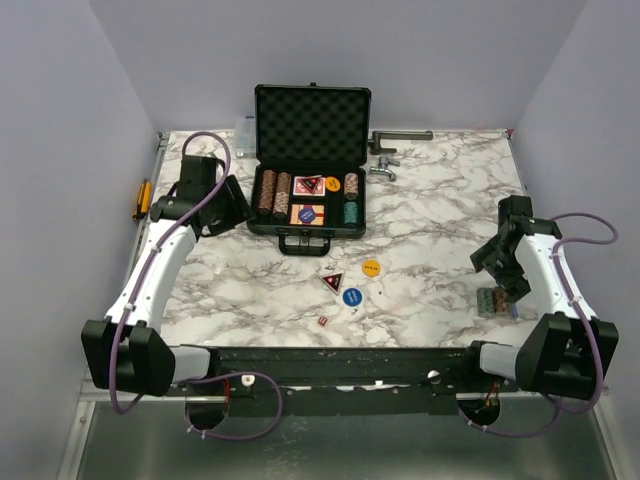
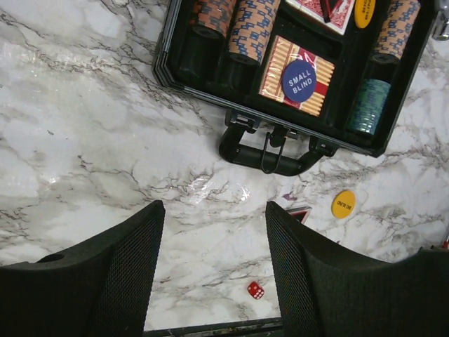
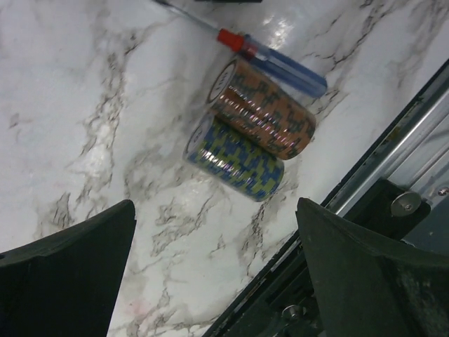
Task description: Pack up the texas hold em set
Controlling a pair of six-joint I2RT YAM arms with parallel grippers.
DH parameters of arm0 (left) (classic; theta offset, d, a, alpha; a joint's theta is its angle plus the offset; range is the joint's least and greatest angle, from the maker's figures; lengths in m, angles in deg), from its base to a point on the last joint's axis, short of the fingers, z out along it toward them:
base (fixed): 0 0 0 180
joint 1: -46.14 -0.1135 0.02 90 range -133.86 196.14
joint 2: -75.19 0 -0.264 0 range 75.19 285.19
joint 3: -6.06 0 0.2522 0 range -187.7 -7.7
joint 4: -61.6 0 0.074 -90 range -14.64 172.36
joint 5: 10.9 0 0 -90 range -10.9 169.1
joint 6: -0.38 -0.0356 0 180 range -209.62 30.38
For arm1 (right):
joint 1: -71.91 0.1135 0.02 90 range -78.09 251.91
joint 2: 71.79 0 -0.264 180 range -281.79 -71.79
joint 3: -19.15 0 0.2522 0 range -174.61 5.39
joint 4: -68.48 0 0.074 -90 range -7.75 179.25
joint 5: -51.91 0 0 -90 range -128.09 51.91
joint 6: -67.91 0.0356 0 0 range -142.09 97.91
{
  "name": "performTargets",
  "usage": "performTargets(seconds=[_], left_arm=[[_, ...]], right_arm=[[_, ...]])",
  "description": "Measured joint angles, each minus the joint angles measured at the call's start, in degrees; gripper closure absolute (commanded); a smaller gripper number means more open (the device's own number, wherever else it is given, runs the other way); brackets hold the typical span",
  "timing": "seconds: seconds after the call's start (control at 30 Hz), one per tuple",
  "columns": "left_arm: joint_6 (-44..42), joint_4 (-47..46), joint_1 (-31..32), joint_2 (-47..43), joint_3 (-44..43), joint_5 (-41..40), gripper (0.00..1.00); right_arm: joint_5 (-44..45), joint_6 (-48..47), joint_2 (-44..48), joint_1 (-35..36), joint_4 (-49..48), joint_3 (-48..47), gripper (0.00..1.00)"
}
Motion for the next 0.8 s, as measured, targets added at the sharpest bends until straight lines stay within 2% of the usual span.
performTargets(seconds=[0.13,0.37,0.63,0.8], left_arm=[[-1.6,0.3,-0.8,4.4,-2.2,1.7,0.41],[-2.4,1.1,-0.7,4.4,-1.6,5.5,0.42],[-4.1,1.5,1.6,3.4,2.2,6.3,0.42],[-5.0,1.4,2.8,1.3,4.0,6.5,0.42]], right_arm=[[2.1,1.8,-2.1,-4.4,-0.6,0.0,0.00],[3.5,4.4,-5.8,-11.1,-4.2,0.9,0.00],[0.5,11.4,-3.8,-12.3,-7.6,7.2,0.00],[0.5,17.0,-1.5,-12.4,-7.6,7.5,0.00]])
